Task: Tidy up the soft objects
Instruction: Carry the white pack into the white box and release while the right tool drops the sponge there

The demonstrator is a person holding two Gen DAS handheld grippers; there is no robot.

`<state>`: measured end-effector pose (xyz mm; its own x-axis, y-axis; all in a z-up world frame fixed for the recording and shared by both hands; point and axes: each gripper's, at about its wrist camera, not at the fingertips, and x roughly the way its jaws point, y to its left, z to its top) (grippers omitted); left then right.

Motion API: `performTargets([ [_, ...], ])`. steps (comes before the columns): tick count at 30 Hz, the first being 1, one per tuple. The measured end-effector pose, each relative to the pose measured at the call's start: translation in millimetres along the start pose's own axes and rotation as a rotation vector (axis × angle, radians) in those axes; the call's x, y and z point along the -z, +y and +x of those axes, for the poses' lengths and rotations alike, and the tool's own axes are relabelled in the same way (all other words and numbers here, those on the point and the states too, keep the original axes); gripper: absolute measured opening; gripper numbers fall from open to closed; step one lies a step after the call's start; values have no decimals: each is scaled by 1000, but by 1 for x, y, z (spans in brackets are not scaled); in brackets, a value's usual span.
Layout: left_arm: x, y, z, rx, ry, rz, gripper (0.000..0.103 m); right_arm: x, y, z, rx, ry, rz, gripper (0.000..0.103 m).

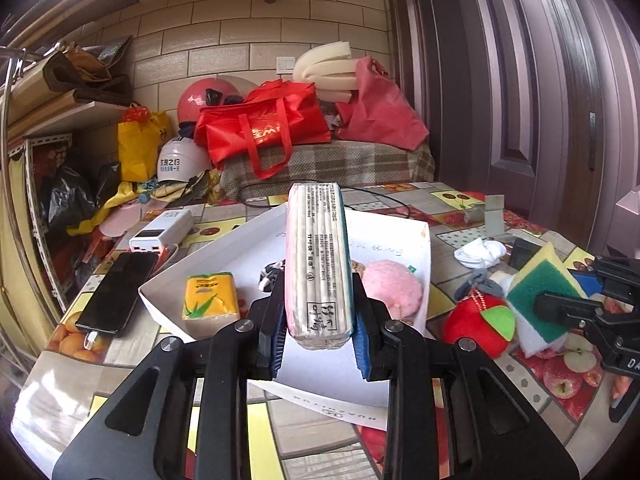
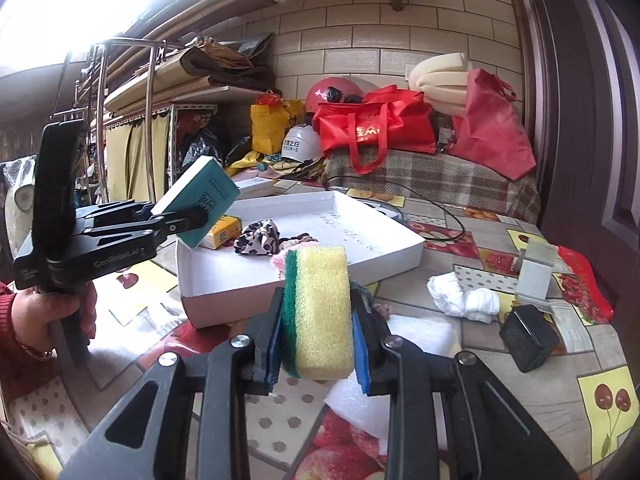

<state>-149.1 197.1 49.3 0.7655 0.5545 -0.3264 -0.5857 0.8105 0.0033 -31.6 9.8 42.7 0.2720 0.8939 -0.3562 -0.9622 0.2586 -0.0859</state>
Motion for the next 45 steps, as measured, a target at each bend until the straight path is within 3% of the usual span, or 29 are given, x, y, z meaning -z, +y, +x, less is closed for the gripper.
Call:
performTargets([
  [7,0,15,7,-52,15,-28,27,-12,47,25,-99,-4,-89,28],
  [12,-2,17,18,-73,32,-20,27,-21,60,49,-127,6,-67,28],
  [21,-10,28,43,-104,65,-53,27,-39,49,87,-33,-16,29,28],
  [26,-15,33,58,-115,82,-60,27,-50,28,118,23,9,136,28],
  [34,-21,44,85,-96,132,-106,27,-60,4,147,116,41,182,28],
  [45,-24,38,90,-103,137,-88,27,-64,9,156,120,54,153,28],
])
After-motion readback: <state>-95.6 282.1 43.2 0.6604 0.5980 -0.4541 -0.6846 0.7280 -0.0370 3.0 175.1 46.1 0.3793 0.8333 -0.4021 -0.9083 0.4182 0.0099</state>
